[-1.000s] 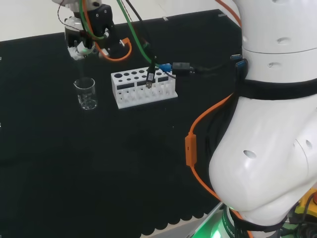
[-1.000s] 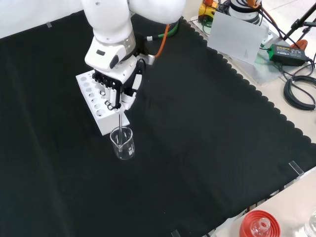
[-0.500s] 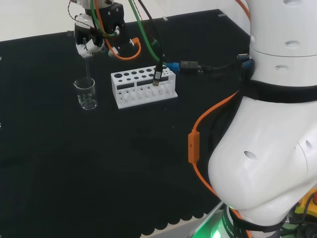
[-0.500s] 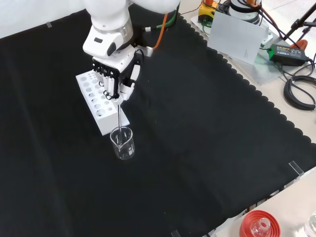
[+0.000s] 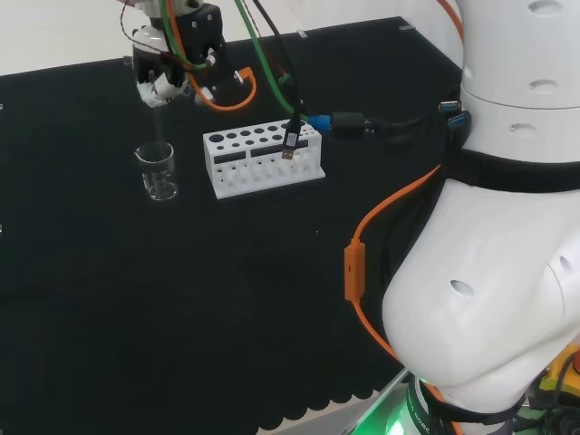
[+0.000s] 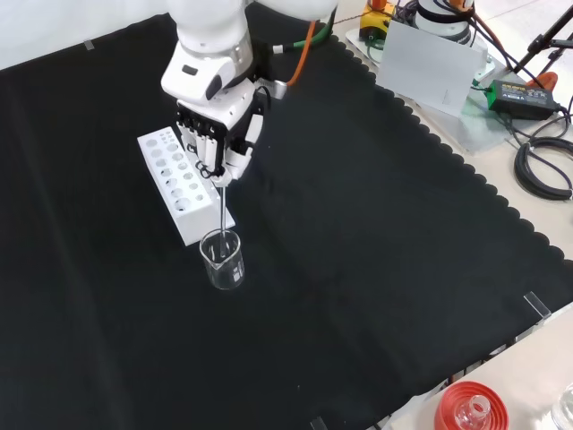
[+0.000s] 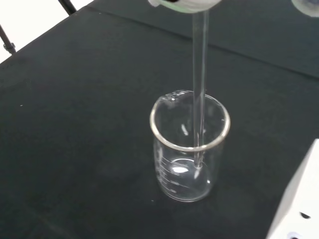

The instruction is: Stir in the beaker to the left of the white test tube rack with the glass rod.

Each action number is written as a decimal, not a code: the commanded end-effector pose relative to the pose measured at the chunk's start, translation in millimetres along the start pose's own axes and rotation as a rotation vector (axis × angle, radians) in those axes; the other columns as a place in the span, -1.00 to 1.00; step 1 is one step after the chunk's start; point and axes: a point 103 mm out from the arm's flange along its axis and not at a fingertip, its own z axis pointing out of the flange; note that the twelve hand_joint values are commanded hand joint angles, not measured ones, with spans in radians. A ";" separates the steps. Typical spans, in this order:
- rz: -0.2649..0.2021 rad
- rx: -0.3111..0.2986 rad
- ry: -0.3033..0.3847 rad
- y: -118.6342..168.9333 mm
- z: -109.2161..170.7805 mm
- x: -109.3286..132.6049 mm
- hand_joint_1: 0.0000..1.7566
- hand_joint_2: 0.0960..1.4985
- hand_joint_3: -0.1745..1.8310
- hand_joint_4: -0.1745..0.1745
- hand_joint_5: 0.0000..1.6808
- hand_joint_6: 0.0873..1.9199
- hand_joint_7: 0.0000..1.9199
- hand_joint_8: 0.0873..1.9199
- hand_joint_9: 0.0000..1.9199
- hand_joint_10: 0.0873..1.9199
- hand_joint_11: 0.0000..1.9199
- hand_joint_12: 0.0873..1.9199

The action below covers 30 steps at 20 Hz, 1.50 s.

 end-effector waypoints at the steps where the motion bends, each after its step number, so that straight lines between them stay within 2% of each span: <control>1: -0.021 0.010 -0.014 1.4 3.8 21.6 0.49 0.39 -1.00 -1.00 0.48 -0.48 0.35 -0.47 0.86 -0.66 0.69 -0.34; 7: -0.025 0.030 -0.026 17.4 3.5 35.3 0.49 0.39 -1.00 -1.00 0.48 -0.48 0.35 -0.47 0.86 -0.66 0.69 -0.34; 12: -0.035 0.035 -0.021 22.9 2.9 36.1 0.49 0.39 -1.00 -1.00 0.48 -0.48 0.35 -0.47 0.86 -0.66 0.69 -0.34; 17: -0.044 0.040 0.005 38.9 3.6 19.6 0.49 0.39 -1.00 -1.00 0.48 -0.48 0.35 -0.47 0.86 -0.66 0.69 -0.34; 21: -0.047 0.026 -0.013 46.2 6.9 13.4 0.49 0.39 -1.00 -1.00 0.48 -0.48 0.35 -0.47 0.86 -0.66 0.69 -0.34; 30: -0.010 0.039 -0.001 38.9 14.1 -12.1 0.49 0.39 -1.00 -1.00 0.48 -0.48 0.35 -0.47 0.86 -0.66 0.69 -0.34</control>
